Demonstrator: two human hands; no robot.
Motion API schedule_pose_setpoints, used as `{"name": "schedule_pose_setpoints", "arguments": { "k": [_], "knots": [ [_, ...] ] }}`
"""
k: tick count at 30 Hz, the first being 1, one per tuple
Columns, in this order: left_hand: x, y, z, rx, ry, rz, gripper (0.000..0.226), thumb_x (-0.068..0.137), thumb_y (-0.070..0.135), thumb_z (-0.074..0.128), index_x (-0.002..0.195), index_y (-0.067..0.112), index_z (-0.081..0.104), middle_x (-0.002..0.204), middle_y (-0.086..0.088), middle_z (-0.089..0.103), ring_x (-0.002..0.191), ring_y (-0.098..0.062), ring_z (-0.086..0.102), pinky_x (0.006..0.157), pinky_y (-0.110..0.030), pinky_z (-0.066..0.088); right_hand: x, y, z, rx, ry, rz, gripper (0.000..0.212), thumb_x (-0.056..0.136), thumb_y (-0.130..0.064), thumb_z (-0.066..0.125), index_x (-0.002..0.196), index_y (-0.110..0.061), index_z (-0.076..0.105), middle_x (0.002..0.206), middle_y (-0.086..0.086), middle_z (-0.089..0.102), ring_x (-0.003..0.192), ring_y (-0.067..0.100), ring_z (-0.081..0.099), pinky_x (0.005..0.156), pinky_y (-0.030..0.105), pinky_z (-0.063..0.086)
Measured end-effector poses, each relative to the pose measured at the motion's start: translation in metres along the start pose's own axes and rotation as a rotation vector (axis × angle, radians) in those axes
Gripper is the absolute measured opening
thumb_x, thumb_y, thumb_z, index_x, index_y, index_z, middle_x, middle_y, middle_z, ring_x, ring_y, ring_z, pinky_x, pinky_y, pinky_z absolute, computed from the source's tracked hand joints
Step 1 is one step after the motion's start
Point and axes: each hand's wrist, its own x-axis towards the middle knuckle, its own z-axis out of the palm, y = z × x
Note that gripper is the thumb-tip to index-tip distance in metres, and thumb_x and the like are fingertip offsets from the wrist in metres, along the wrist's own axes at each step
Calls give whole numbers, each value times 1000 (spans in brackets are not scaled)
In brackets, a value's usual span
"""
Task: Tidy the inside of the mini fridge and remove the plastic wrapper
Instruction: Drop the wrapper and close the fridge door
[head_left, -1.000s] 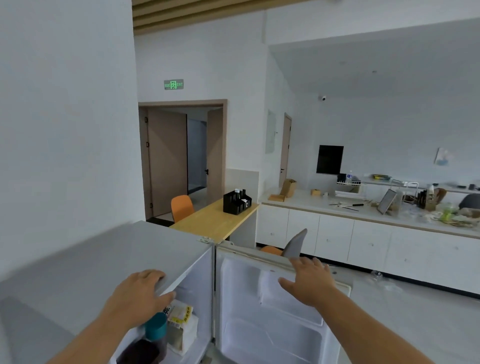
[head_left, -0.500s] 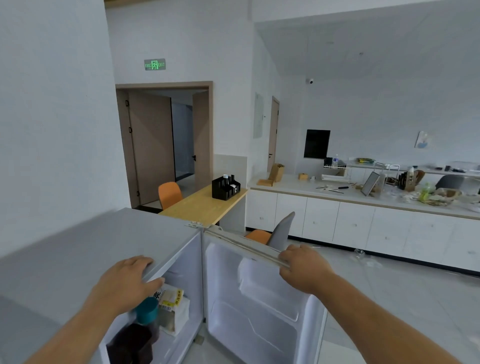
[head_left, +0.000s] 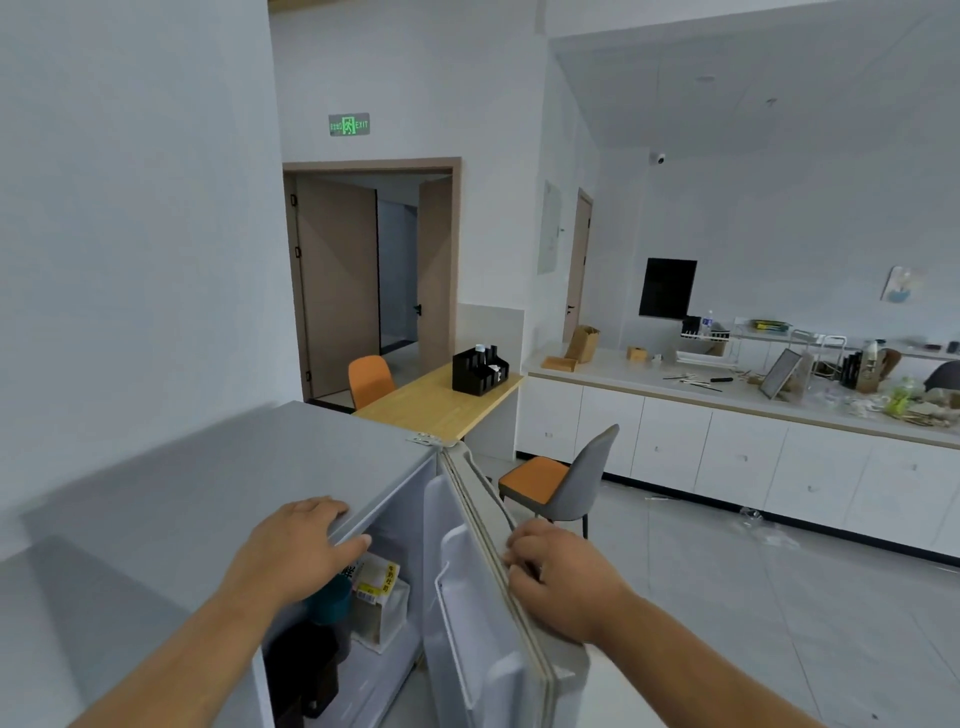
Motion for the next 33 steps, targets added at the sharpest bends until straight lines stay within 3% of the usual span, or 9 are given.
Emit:
{"name": "schedule_pose_setpoints", "arguments": {
  "k": [6,11,23,28,33],
  "knots": [
    [-1,1,0,-9,30,-6,81,76,90,36,131,35,61,133,15,64,117,-12,56,91,-33,45,10,-31,35,77,5,-89,39,93,-50,46,119,-33,69,114,-24,54,100,-2,55,82,15,44],
    [-1,2,-3,-43,50,0,78,76,89,39,126,34,65,124,15,67,110,-11,58,82,-30,42,24,-59,59,111,34,-123,43,97,-58,43,126,-34,63,112,-26,48,103,-3,52,89,20,46],
    [1,-2,-4,-139,61,3,70,80,84,41,120,34,69,120,19,69,113,-8,58,95,-32,48,60,-101,89,46,59,-204,51,93,-63,45,130,-33,61,116,-15,51,107,4,49,92,21,42],
    [3,-7,-5,-295,77,-67,47,79,74,51,101,39,73,99,23,71,94,1,61,86,-32,54,70,-115,102,34,88,-205,46,91,-60,47,123,-29,61,113,-12,50,104,7,47,89,19,40],
    [4,-10,-3,-296,67,-73,41,80,69,54,103,41,71,100,21,69,94,0,60,85,-30,53,81,-128,105,11,59,-189,43,91,-57,44,114,-24,58,111,-7,47,103,12,46,90,28,47]
  ]
}}
